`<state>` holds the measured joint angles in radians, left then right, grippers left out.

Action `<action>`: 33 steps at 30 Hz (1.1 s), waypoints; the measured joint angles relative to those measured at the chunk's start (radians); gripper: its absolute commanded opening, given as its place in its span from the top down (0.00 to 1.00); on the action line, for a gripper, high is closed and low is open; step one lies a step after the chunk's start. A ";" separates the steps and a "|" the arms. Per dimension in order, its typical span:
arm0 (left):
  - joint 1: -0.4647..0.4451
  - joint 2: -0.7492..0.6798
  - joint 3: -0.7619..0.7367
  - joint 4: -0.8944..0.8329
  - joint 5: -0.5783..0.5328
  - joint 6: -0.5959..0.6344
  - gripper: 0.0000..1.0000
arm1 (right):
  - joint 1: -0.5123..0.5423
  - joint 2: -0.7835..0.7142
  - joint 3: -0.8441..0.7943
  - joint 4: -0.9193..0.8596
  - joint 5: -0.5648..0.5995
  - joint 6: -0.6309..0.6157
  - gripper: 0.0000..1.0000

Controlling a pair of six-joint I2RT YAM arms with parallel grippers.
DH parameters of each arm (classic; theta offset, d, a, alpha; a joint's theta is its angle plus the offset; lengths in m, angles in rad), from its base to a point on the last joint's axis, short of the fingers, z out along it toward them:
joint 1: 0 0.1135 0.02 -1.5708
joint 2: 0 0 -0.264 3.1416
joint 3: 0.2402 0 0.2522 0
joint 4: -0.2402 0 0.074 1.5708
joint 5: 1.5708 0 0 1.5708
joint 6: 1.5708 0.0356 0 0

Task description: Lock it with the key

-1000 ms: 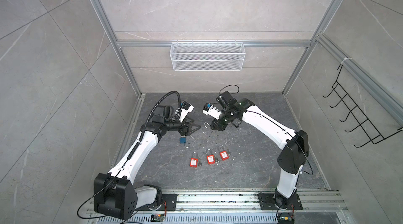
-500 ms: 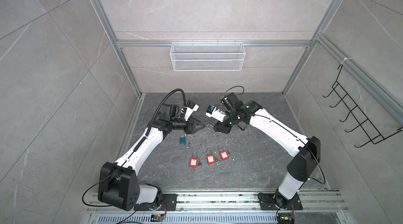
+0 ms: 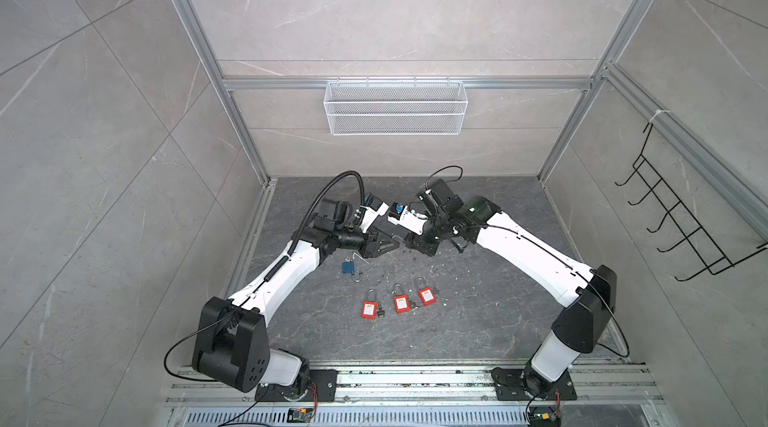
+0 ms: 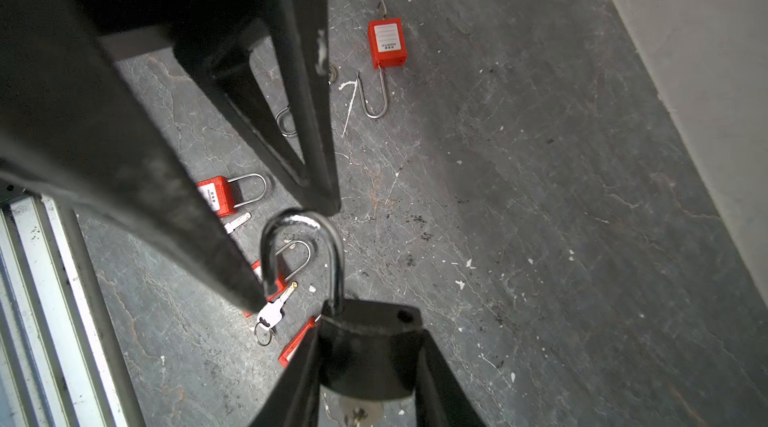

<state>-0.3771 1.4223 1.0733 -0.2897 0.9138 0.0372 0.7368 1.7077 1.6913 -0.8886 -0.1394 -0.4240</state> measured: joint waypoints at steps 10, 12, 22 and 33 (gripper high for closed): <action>0.000 0.008 0.009 -0.001 0.029 -0.003 0.76 | 0.026 -0.014 -0.018 0.008 0.025 -0.040 0.79; 0.000 0.008 0.010 -0.002 0.040 -0.001 0.81 | 0.028 -0.014 -0.018 0.008 0.027 -0.045 0.79; 0.000 0.010 0.019 -0.021 0.087 0.021 1.00 | 0.034 -0.017 -0.018 0.011 0.036 -0.076 0.78; 0.000 0.020 0.032 -0.031 0.122 0.080 1.00 | 0.030 -0.050 -0.019 0.023 -0.007 -0.074 0.30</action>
<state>-0.3771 1.4425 1.1049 -0.3210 1.0363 0.1173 0.7670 1.6577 1.6726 -0.8654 -0.1463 -0.4976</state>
